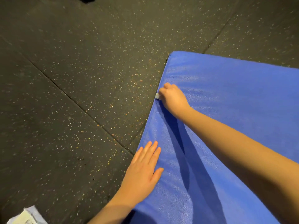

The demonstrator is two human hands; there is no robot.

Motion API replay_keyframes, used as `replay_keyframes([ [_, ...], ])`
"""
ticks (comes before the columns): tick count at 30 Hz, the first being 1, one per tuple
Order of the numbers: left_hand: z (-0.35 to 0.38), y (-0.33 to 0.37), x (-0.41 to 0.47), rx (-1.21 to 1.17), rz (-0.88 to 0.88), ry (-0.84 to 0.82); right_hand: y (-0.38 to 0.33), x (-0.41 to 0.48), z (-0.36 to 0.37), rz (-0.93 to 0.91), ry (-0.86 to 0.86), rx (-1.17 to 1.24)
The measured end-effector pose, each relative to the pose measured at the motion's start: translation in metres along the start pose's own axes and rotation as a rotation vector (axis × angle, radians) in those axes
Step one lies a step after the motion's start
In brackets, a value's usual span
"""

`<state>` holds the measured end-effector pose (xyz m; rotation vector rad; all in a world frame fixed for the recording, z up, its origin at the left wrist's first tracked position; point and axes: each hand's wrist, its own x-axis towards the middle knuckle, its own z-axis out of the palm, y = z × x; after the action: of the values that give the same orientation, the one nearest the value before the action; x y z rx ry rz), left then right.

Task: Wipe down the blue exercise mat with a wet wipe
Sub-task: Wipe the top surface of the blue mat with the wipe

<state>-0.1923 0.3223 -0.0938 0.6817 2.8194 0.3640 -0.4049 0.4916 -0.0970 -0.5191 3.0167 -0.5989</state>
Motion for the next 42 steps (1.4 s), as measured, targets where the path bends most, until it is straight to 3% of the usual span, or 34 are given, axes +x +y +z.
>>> replay_keyframes([
  [4,0.002,0.0,0.001,0.005,-0.004,0.004,-0.008,-0.037,0.008,-0.405,-0.173,0.055],
  [6,0.001,0.0,0.0,0.0,-0.006,0.012,0.001,-0.031,0.007,-0.368,-0.076,0.018],
  [9,-0.002,0.003,-0.004,0.019,-0.015,0.035,-0.01,-0.031,0.009,-0.122,0.134,0.094],
  [10,-0.003,0.005,-0.007,0.028,-0.013,0.041,-0.021,-0.04,0.014,-0.13,0.132,0.143],
  [14,-0.002,0.008,-0.019,0.034,-0.015,0.032,-0.038,-0.085,0.017,-0.458,-0.131,0.176],
  [16,-0.002,0.007,-0.02,0.022,-0.036,0.017,-0.021,-0.072,0.01,-0.377,-0.134,0.122],
  [20,-0.003,0.008,-0.019,-0.009,-0.064,-0.003,-0.016,-0.059,0.003,-0.088,0.064,0.115],
  [26,-0.004,0.016,-0.015,0.025,-0.098,-0.004,-0.023,-0.098,0.001,-0.281,-0.206,0.132],
  [31,-0.002,0.022,-0.016,0.036,-0.132,-0.023,0.002,-0.089,-0.01,0.14,-0.066,0.045],
  [36,-0.004,0.021,-0.014,0.015,-0.136,-0.044,-0.012,-0.145,-0.01,-0.174,-0.307,0.154],
  [41,-0.006,0.022,-0.014,0.022,-0.146,-0.038,0.028,-0.151,-0.027,0.152,-0.095,0.031],
  [42,-0.006,0.022,-0.014,0.023,-0.15,-0.044,0.025,-0.158,-0.028,0.143,-0.098,0.037],
])
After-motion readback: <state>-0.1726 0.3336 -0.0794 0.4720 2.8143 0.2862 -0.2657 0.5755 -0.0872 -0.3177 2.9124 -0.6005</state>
